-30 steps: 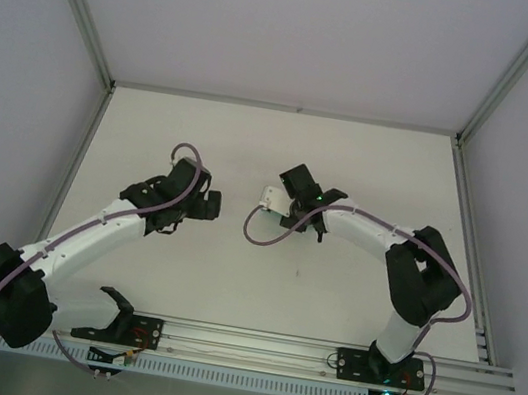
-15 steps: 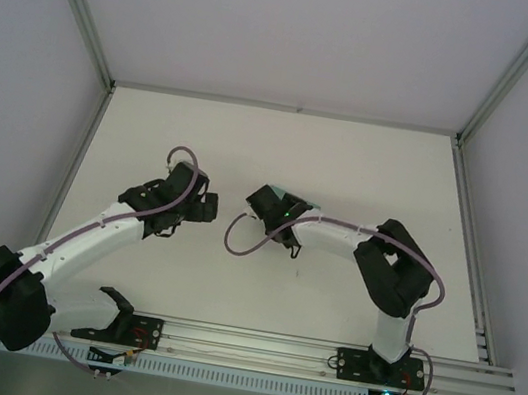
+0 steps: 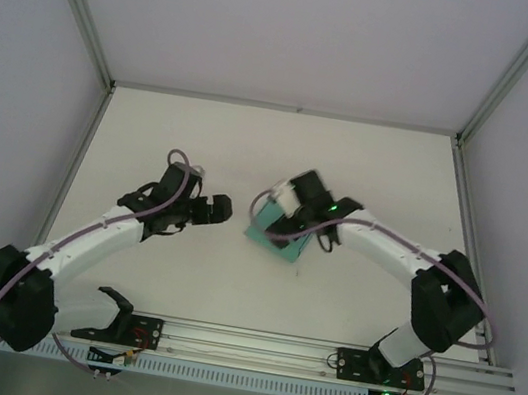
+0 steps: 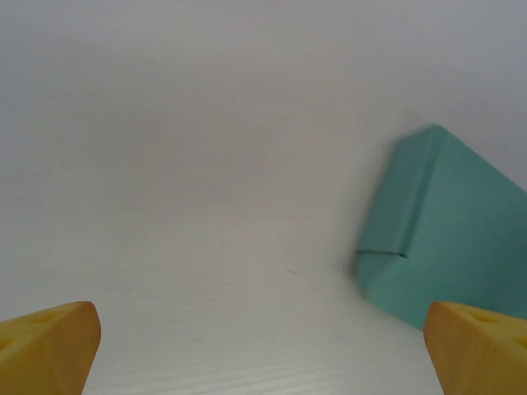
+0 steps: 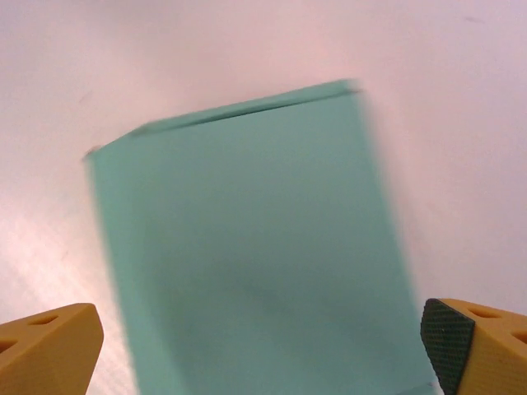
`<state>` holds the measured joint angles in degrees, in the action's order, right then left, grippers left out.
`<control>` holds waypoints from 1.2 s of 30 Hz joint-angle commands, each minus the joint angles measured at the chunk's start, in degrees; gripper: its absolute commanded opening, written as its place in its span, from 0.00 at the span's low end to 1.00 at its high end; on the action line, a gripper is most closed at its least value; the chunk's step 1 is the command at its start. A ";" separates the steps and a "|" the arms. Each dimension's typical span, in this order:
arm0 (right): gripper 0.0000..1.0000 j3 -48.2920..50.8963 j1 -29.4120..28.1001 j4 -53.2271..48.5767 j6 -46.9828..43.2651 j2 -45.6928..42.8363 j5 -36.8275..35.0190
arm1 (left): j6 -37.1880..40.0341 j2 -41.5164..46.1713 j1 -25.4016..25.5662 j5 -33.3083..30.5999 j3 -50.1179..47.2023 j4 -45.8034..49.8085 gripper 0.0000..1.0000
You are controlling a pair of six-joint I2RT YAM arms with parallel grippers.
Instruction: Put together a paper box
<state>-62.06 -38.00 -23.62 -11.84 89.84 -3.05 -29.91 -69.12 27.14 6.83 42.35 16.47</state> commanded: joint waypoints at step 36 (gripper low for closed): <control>0.32 6.96 8.25 8.37 33.59 15.03 25.08 | -7.47 -39.05 10.47 13.16 14.86 -21.78 0.69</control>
<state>-57.82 -25.96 -13.43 18.17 101.08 19.59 -36.42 -103.72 37.91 18.41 57.01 2.66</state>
